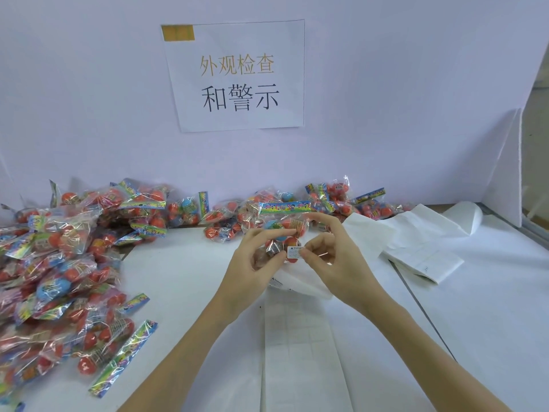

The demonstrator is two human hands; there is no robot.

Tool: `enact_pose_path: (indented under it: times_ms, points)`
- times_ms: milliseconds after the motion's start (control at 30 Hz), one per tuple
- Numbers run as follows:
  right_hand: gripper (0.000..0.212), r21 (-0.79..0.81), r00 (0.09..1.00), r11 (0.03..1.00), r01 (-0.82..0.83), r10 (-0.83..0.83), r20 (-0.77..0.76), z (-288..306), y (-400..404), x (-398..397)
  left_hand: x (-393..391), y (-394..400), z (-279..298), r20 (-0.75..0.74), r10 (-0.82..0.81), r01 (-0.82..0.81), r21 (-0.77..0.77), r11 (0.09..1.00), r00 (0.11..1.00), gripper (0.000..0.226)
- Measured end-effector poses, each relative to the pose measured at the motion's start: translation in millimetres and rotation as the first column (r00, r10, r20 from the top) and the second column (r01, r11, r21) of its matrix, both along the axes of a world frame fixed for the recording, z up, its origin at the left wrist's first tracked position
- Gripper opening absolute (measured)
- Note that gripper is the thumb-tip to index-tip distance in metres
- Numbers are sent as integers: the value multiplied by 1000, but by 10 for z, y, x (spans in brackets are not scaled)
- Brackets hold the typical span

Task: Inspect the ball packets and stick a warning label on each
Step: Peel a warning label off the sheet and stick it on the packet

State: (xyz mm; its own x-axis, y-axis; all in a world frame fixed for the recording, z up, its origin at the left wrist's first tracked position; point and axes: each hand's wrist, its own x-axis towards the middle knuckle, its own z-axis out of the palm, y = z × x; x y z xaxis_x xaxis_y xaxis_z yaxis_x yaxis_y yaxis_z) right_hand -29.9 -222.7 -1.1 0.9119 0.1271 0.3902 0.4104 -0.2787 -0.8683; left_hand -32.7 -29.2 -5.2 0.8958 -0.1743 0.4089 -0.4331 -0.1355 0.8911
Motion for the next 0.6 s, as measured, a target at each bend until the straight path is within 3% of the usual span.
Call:
enact_pose_path:
  times_ms: [267,400,500,600]
  points:
    - [58,-29,1000,1000,6,-6,10,12,29,-28,-14,-32,18,-9,44,-44,-73,996,999,24]
    - [67,-102,984,981,163,-153,93,-25,96,-45,-13,-42,7,-20,42,-43,-95,995,999,23]
    - [59,-65,979,978,196,-199,-43,-2,116,-31,-11,-52,8,-12,8,-10,-164,986,1000,26]
    - [32,38,969,999,6,3,-246,37,77,-25,4,-45,14,-23,-36,29,-263,964,999,51]
